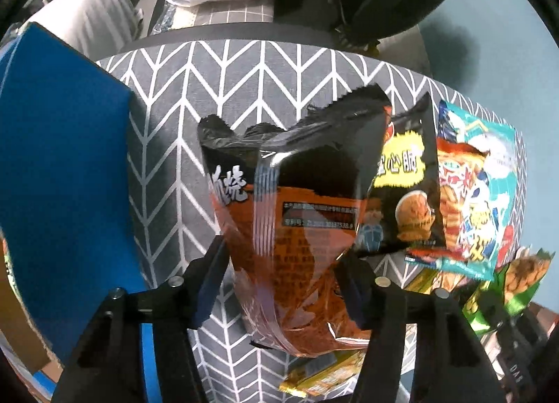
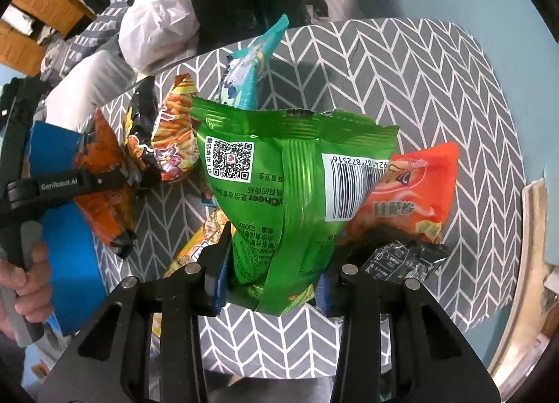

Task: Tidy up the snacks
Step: 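Grasp the black-and-orange chip bag with the left tool while the right tool grasps the green packet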

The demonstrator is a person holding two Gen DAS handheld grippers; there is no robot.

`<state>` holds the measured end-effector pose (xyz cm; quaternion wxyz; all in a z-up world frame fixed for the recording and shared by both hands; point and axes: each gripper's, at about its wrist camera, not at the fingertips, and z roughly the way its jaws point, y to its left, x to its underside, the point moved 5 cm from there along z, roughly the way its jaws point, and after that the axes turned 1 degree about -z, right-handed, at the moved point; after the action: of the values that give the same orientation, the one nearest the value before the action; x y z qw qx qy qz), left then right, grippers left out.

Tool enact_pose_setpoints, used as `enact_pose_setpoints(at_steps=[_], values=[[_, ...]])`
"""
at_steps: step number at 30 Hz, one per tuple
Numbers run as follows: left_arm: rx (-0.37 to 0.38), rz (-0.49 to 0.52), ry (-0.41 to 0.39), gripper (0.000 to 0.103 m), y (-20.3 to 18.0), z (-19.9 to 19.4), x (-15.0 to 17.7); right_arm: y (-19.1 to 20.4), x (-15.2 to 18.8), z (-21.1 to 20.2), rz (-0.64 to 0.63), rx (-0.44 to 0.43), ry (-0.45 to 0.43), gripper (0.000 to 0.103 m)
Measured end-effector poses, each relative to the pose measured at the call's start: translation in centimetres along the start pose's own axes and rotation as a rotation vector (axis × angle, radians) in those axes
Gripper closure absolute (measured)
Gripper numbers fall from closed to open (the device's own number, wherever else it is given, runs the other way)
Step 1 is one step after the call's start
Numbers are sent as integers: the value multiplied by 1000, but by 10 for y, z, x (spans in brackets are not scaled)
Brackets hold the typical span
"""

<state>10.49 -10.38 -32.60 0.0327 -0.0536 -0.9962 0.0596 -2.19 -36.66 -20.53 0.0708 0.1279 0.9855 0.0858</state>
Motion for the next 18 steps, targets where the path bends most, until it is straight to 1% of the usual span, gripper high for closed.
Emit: enact_pose_setpoints(at_steps=[3, 5, 7, 8, 18], values=[[-21, 22, 5, 47, 2, -4, 7, 4, -1, -4, -20, 9, -5, 66], [-39, 46, 5, 48, 8, -9, 18, 5, -1, -8, -34, 16, -9, 66], [-65, 76, -9, 48, 9, -14, 25, 6, 1, -11, -47, 22, -14, 66], [-71, 85, -15, 50, 9, -18, 29, 5, 2, -14, -53, 23, -16, 67], [-71, 134, -79, 53, 6, -58, 63, 20, 11, -28, -139, 40, -31, 68]])
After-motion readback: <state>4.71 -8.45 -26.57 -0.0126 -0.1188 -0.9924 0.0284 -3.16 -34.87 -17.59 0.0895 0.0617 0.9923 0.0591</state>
